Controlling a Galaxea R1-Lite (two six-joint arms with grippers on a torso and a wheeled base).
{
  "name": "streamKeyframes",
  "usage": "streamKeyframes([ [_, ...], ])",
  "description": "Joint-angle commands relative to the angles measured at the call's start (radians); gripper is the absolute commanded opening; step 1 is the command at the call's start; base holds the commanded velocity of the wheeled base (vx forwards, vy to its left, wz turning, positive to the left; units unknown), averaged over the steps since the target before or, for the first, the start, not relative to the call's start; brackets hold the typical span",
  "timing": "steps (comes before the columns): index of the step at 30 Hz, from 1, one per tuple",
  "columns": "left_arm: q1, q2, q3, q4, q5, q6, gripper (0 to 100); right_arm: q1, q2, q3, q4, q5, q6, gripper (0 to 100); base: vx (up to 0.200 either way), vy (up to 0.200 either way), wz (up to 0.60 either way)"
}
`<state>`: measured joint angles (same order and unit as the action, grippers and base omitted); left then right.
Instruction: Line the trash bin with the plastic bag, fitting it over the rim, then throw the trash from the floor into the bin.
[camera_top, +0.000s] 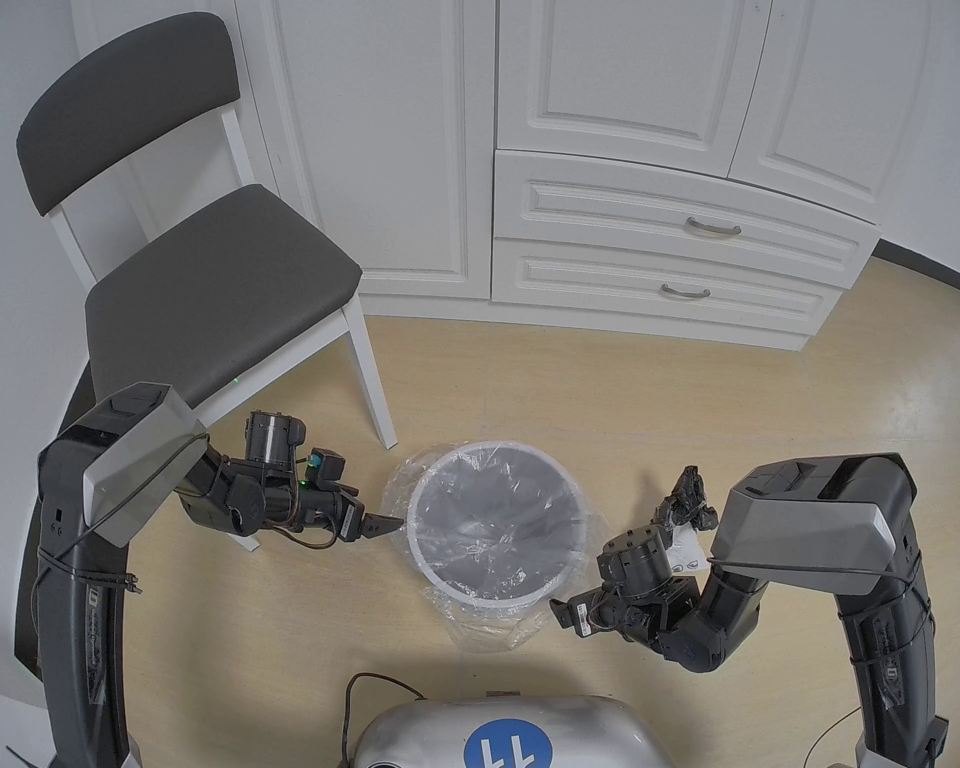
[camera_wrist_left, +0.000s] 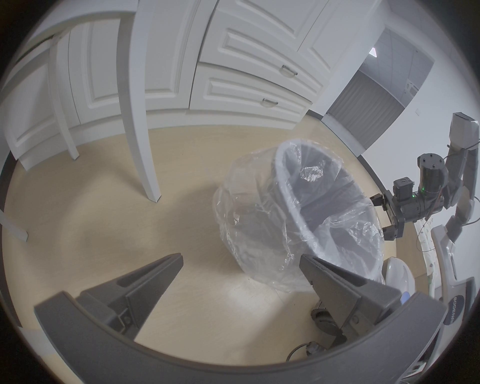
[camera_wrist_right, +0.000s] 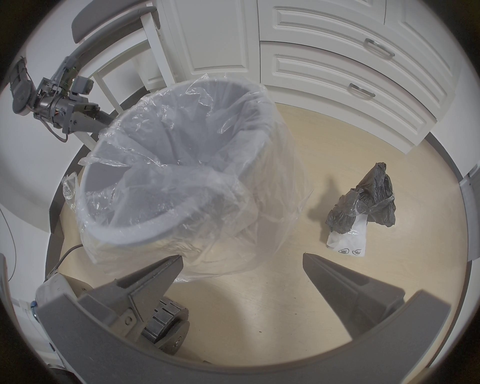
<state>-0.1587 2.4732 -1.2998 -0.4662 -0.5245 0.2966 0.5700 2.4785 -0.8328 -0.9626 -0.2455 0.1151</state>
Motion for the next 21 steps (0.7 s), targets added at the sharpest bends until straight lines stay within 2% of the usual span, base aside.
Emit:
streamKeyframes([
  [1,0.005,0.044,-0.035,0.018,0.001,-0.001,100,0.001,-0.003,0.000,-0.001,0.000,0.000,100,0.000,0.000,0.00],
  [3,0.002,0.064,-0.050,0.018,0.009,-0.001,100,0.001,-0.003,0.000,-0.001,0.000,0.000,100,0.000,0.000,0.00],
  [8,-0.025,0.144,-0.118,0.015,0.090,-0.014,100,0.001,-0.001,-0.003,-0.002,0.000,0.000,100,0.000,0.000,0.00],
  [11,-0.047,0.187,-0.170,0.021,0.144,-0.076,100,0.001,-0.001,-0.002,-0.002,0.000,0.000,100,0.000,0.000,0.00],
  [15,-0.062,0.201,-0.197,0.020,0.155,-0.136,100,-0.001,-0.009,0.003,-0.002,0.000,0.000,100,0.000,0.000,0.00],
  [21,-0.068,0.210,-0.217,0.027,0.178,-0.143,100,-0.015,-0.148,0.103,0.008,0.012,-0.020,100,0.000,0.000,0.00],
])
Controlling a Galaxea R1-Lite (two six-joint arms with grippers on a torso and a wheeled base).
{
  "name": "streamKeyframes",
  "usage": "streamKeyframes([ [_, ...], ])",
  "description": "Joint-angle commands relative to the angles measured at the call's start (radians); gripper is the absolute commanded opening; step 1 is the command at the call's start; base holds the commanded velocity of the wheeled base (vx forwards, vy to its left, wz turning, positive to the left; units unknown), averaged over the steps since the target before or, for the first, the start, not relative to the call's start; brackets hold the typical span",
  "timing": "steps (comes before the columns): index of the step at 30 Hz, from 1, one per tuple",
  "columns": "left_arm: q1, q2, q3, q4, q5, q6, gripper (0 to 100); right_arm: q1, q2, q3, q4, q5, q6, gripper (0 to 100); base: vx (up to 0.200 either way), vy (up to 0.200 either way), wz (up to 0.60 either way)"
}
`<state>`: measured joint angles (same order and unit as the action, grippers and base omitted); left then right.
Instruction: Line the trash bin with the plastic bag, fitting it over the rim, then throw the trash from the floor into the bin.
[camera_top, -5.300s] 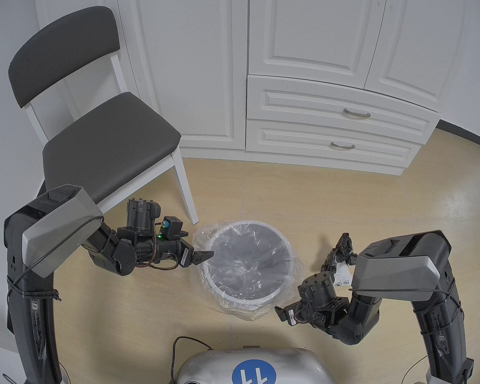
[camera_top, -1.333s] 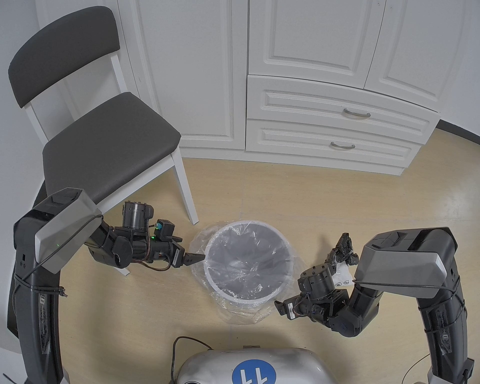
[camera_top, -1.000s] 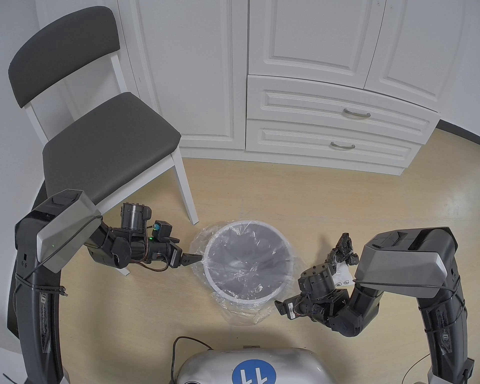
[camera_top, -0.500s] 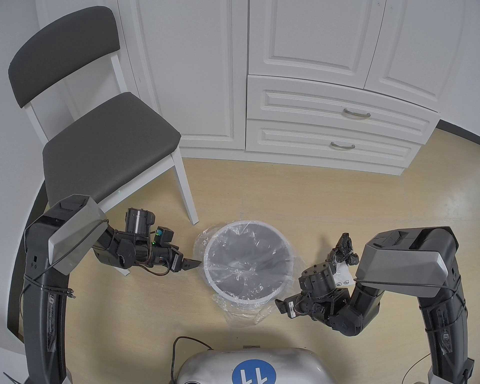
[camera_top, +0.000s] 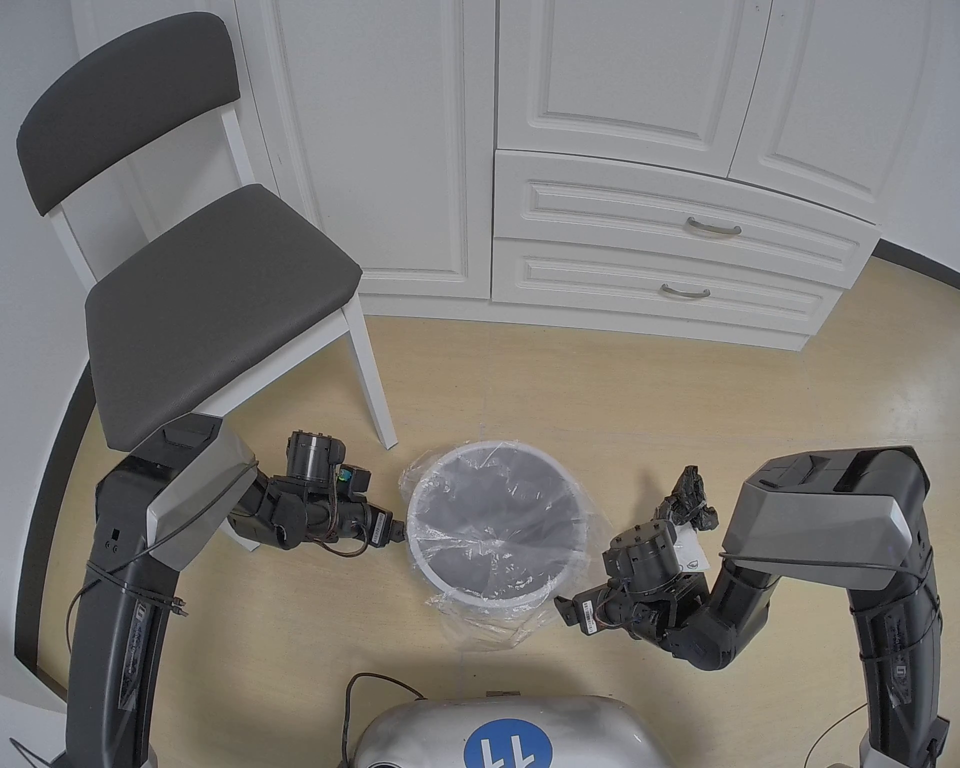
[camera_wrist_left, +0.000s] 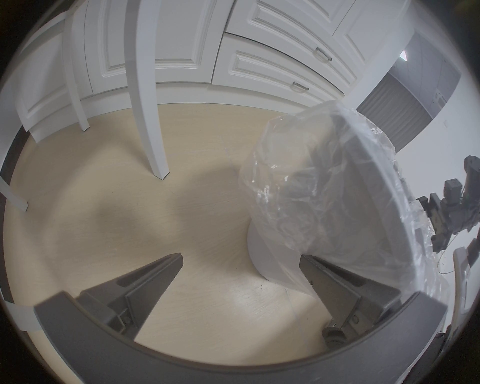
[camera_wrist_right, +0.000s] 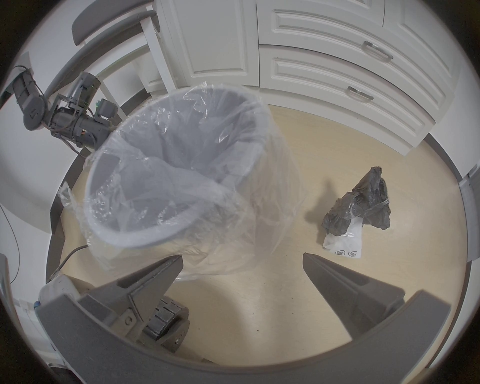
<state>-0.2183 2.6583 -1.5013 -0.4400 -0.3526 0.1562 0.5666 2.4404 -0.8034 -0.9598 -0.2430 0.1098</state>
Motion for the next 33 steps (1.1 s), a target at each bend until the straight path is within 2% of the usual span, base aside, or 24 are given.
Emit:
streamKeyframes([
  [1,-0.009,0.025,-0.014,0.001,0.006,-0.004,100,-0.013,-0.136,0.092,0.006,0.011,-0.024,100,0.000,0.000,0.00],
  [5,-0.007,0.017,0.004,0.000,0.006,-0.003,100,-0.020,-0.250,0.138,0.006,0.021,-0.053,100,0.000,0.000,0.00],
  [10,-0.006,0.014,0.013,-0.005,0.004,0.002,100,-0.005,-0.265,0.035,0.018,0.022,-0.055,100,0.000,0.000,0.00],
  [12,-0.004,0.011,0.023,-0.005,0.004,0.003,100,0.045,-0.242,-0.111,0.148,0.016,-0.055,100,0.000,0.000,0.00],
  [13,-0.004,0.011,0.024,-0.005,0.004,0.003,100,0.049,-0.241,-0.120,0.161,0.016,-0.055,100,0.000,0.000,0.00],
  [15,0.000,0.006,0.030,-0.005,-0.002,0.005,100,0.088,-0.208,-0.272,0.355,0.010,-0.050,100,0.000,0.000,0.00],
  [16,0.000,0.006,0.030,-0.005,-0.002,0.005,100,0.088,-0.208,-0.272,0.355,0.010,-0.050,100,0.000,0.000,0.00],
  [17,0.000,0.005,0.032,-0.005,-0.002,0.005,100,0.111,-0.155,-0.385,0.449,-0.004,-0.048,100,0.000,0.000,0.00],
  [18,0.000,0.005,0.032,-0.005,-0.002,0.005,100,0.118,-0.124,-0.436,0.475,-0.022,-0.051,100,0.000,0.000,0.00],
  [19,0.000,0.005,0.032,-0.005,-0.002,0.005,100,0.118,-0.124,-0.436,0.475,-0.022,-0.051,100,0.000,0.000,0.00],
  [20,0.002,0.005,0.035,-0.006,-0.002,0.005,100,0.128,-0.067,-0.520,0.501,-0.059,-0.058,100,0.000,0.000,0.00],
  [22,0.002,0.003,0.036,-0.008,-0.003,0.006,100,0.133,-0.001,-0.596,0.524,-0.079,-0.073,100,0.000,0.000,0.00],
  [27,0.004,0.003,0.042,-0.013,-0.005,0.006,100,0.131,0.118,-0.708,0.546,-0.096,-0.130,100,0.000,0.000,0.00],
  [33,0.004,0.002,0.047,-0.013,-0.005,0.006,100,0.144,0.104,-0.706,0.555,-0.105,-0.130,100,0.000,0.000,0.00],
])
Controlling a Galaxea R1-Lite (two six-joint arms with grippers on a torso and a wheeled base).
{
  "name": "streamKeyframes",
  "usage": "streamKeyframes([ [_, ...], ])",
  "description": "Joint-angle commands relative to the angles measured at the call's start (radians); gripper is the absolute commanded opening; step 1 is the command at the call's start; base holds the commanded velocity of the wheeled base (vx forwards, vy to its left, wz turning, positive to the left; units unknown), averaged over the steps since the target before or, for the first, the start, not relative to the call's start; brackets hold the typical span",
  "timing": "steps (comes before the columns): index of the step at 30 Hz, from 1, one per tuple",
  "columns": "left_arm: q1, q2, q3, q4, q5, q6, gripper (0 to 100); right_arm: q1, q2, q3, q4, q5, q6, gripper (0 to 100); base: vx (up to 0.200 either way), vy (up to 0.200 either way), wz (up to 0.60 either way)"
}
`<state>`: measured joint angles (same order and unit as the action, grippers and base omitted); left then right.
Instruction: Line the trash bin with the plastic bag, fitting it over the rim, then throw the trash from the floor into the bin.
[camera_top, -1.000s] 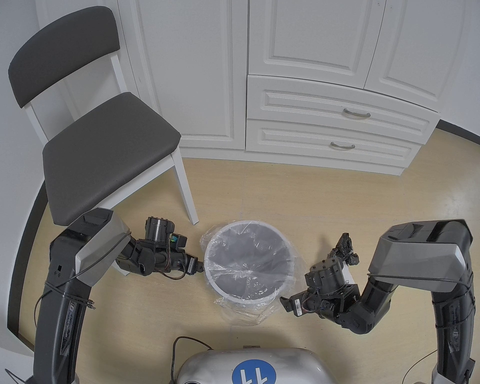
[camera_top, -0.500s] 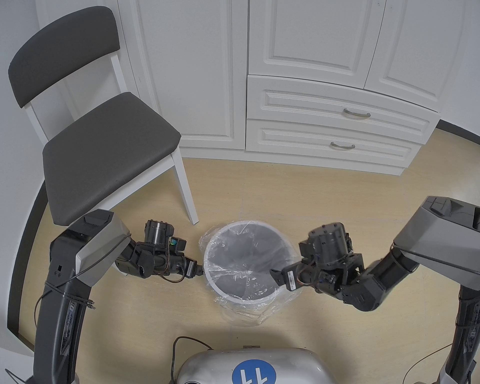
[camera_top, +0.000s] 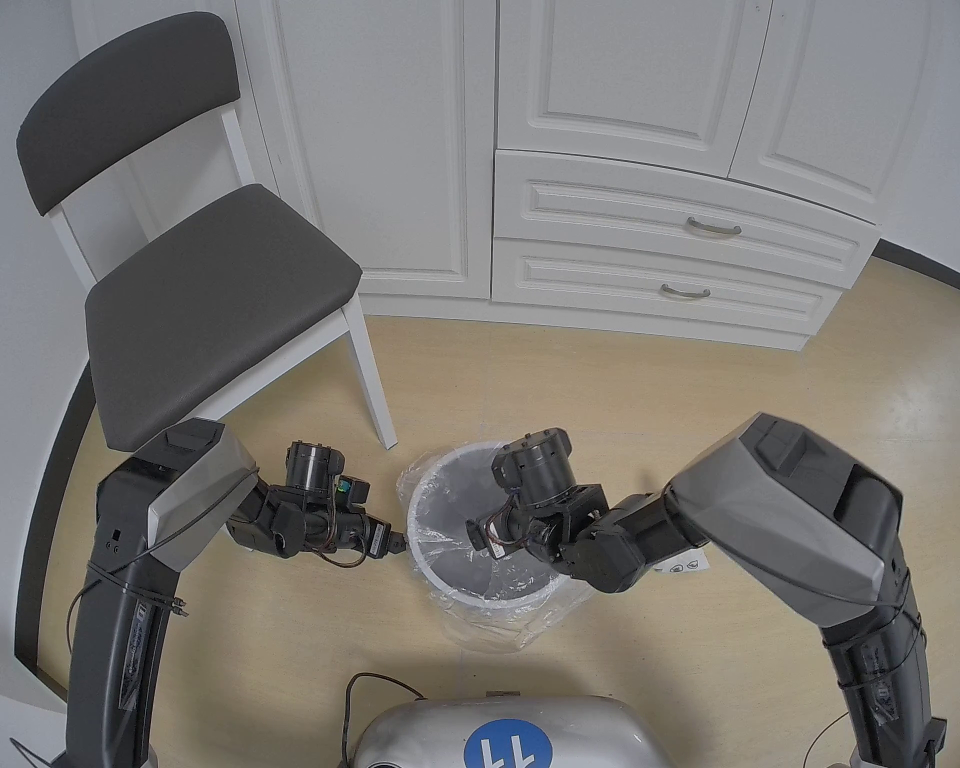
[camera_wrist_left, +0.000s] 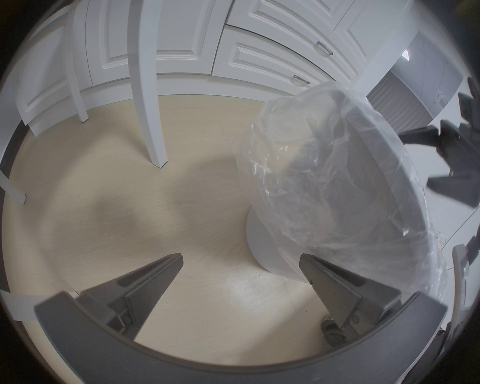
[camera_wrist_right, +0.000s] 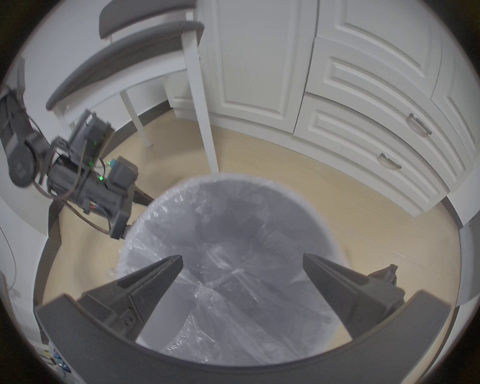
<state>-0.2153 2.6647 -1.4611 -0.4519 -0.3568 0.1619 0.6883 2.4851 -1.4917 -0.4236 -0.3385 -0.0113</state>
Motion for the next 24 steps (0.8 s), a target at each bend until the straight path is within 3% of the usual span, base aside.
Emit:
streamKeyframes([
  [1,0.001,-0.005,0.007,-0.001,-0.001,0.001,100,0.027,0.044,-0.002,0.020,-0.004,-0.009,100,0.000,0.000,0.00],
  [11,0.001,-0.005,0.007,-0.001,-0.001,-0.001,100,0.045,0.044,0.039,0.022,0.003,-0.058,100,0.000,0.000,0.00],
  [24,0.001,-0.005,0.007,-0.001,-0.001,-0.001,100,0.060,0.167,-0.078,0.020,0.001,-0.067,100,0.000,0.000,0.00],
])
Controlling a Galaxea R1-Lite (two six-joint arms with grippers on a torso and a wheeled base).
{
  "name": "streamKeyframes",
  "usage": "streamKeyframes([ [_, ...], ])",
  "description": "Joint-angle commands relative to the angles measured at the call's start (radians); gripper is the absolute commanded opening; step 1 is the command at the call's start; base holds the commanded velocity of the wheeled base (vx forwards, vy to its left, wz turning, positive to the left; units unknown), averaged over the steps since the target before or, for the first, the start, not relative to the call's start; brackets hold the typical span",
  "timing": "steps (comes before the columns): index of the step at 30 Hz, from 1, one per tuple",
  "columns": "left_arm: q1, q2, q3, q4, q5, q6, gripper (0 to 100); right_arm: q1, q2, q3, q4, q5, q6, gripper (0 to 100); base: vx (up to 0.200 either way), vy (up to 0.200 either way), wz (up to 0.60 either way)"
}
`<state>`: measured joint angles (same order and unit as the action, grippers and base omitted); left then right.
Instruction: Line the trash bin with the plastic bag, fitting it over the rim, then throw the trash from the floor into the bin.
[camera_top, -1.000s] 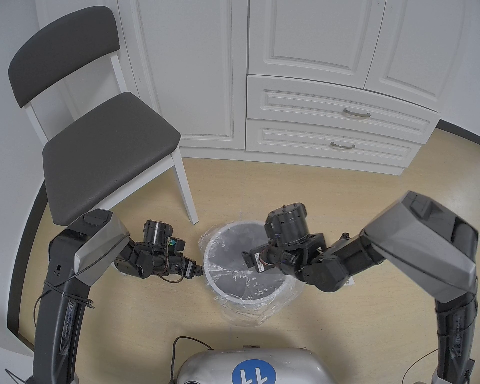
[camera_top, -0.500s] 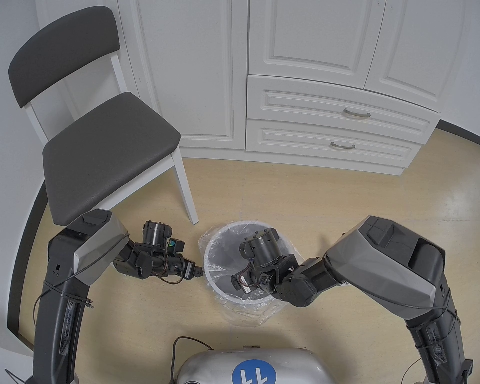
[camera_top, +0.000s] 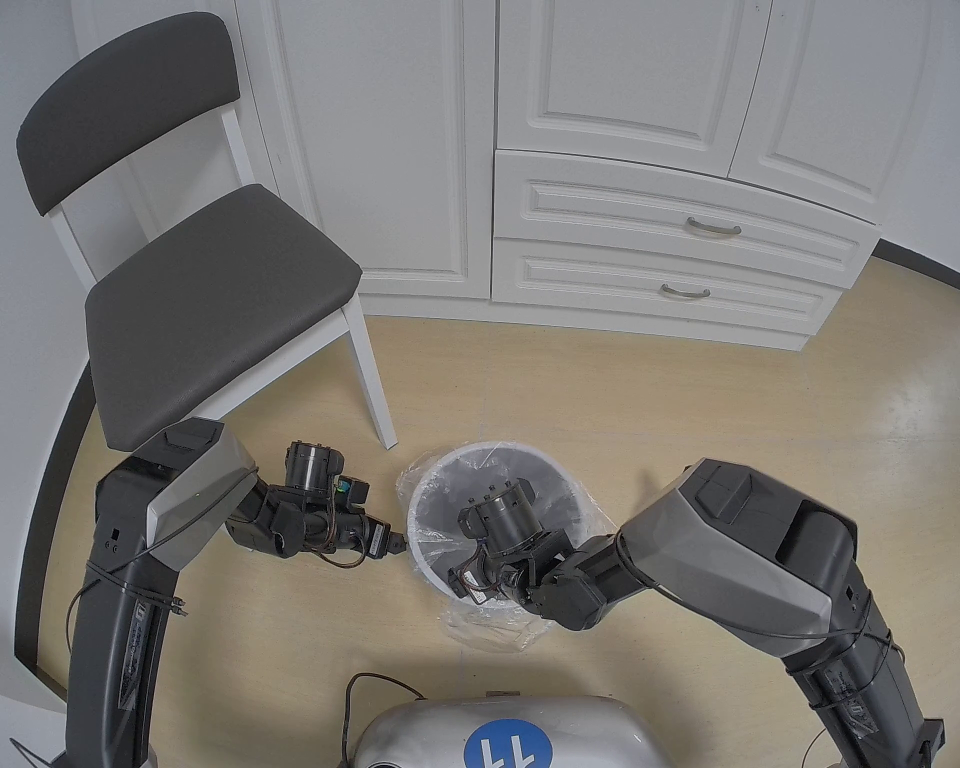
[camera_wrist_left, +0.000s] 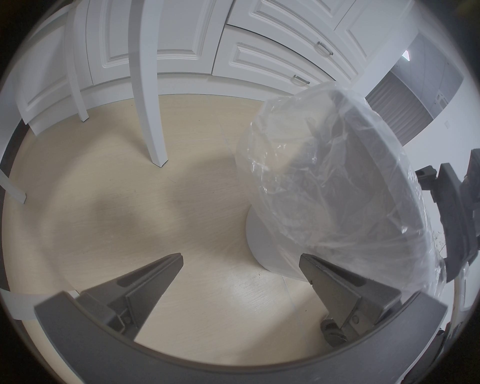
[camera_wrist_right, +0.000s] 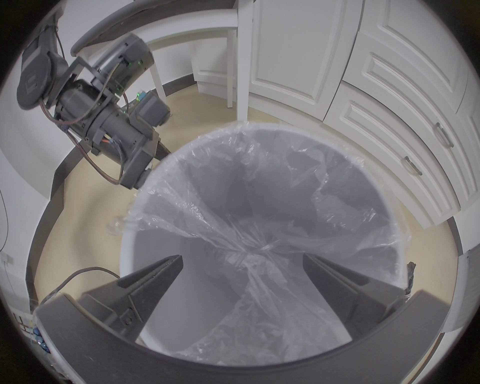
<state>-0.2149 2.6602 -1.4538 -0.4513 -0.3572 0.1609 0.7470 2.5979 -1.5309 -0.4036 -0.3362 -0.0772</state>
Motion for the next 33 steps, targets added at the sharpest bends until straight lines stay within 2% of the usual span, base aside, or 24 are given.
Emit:
streamKeyframes([
  [1,0.000,0.000,0.000,-0.001,0.000,0.000,100,0.002,0.062,-0.046,0.000,0.000,-0.001,100,0.000,0.000,0.00],
  [2,0.000,0.000,0.000,-0.001,0.000,0.000,100,0.000,0.068,-0.058,0.000,0.000,-0.001,100,0.000,0.000,0.00],
  [3,0.000,0.000,0.000,-0.001,0.000,0.000,100,0.002,0.073,-0.068,0.000,0.000,-0.001,0,0.000,0.000,0.00],
  [17,0.000,0.000,0.003,-0.004,0.000,0.000,100,0.031,-0.074,0.017,-0.004,-0.001,0.004,0,0.000,0.000,0.00],
  [21,0.009,-0.009,0.016,-0.004,0.000,0.009,100,0.064,-0.107,0.067,-0.012,-0.009,0.007,0,0.000,0.000,0.00],
  [25,0.048,-0.016,0.018,0.005,-0.002,0.063,100,0.114,-0.114,0.092,-0.012,-0.012,0.011,0,0.000,0.000,0.00],
  [33,0.075,-0.039,0.020,0.011,-0.039,0.071,100,0.163,-0.056,0.106,-0.012,-0.014,0.011,0,0.000,0.000,0.00],
])
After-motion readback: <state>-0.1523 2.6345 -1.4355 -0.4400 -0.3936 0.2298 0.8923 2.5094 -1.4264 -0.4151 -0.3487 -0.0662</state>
